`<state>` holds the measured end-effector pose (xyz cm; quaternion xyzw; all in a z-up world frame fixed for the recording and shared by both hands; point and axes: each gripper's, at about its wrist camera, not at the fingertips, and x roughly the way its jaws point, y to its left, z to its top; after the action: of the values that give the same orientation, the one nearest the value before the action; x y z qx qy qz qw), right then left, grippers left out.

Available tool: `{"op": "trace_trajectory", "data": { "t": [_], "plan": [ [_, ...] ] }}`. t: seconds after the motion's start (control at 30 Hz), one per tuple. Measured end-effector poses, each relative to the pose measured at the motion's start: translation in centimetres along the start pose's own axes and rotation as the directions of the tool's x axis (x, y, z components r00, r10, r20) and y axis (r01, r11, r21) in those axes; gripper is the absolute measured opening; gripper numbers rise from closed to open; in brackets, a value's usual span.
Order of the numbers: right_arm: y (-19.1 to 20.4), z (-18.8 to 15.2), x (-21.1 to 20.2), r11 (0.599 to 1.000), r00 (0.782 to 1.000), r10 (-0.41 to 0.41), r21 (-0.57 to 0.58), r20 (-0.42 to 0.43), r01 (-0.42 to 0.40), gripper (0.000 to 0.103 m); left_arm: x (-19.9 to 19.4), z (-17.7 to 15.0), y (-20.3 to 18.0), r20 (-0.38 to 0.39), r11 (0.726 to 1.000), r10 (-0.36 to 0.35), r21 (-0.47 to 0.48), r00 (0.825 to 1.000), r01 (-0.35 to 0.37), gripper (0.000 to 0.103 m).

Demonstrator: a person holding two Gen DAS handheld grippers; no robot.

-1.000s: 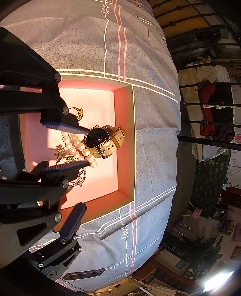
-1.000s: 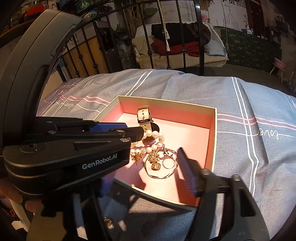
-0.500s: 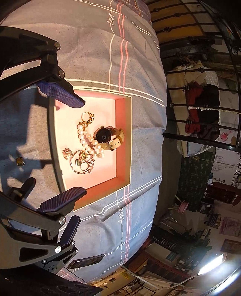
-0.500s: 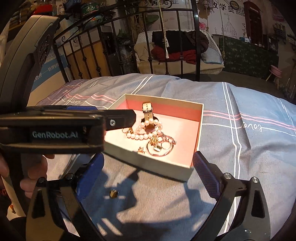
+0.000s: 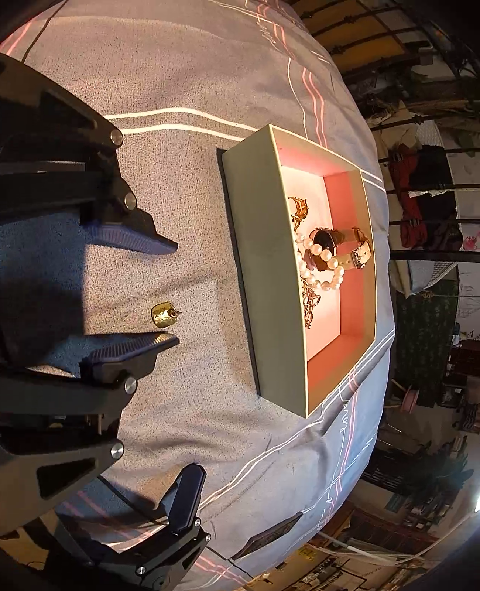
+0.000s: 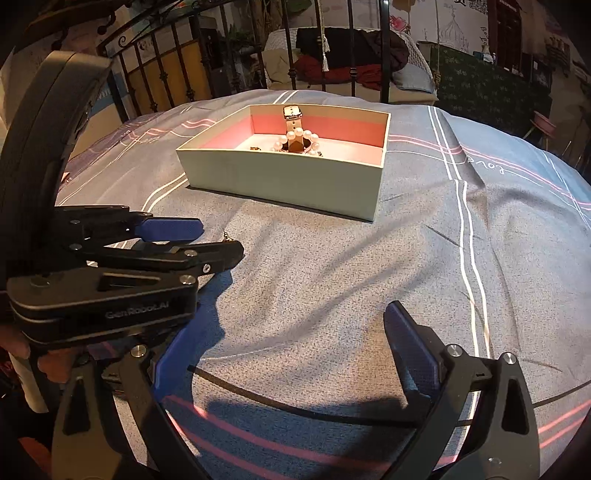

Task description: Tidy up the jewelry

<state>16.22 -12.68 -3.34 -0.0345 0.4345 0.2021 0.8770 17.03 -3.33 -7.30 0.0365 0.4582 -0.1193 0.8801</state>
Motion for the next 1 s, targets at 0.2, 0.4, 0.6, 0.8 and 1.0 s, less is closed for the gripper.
{"op": "trace_trajectory", "data": {
  "t": [0.2,0.4,0.6,0.8,1.0],
  "plan": [
    [0.8,0.9,0.9,1.0,1.0,0.013,-0.023,-0.024,-0.013,0.095,-0.1,-0.2,0.1,0.012,1.0,-0.02,-0.001,1.0,0.02,0.009],
    [1.8,1.9,2.1,0.997,0.998,-0.004,-0.071,-0.057,0.0,0.09,-0.7,-0.2,1.3,0.015,0.997,-0.045,-0.055,0.999,0.046,0.007],
    [2.1,2.1,1.7,0.996,0.999,0.027,-0.087,-0.045,-0.031,0.014,-1.6,-0.3,2.4,0.019,0.993,-0.055,-0.101,0.998,0.057,0.007],
    [1.9,2.3,1.2,0.997,0.999,0.028,-0.071,-0.016,-0.029,0.008,-2.5,0.0,2.4,0.042,0.994,-0.046,-0.094,0.998,0.049,0.007],
    [2.0,2.0,1.0,0.997,0.999,0.045,-0.061,-0.01,-0.046,0.008,-2.9,-0.7,3.3,0.032,0.992,-0.054,-0.116,0.998,0.057,0.007]
  ]
}}
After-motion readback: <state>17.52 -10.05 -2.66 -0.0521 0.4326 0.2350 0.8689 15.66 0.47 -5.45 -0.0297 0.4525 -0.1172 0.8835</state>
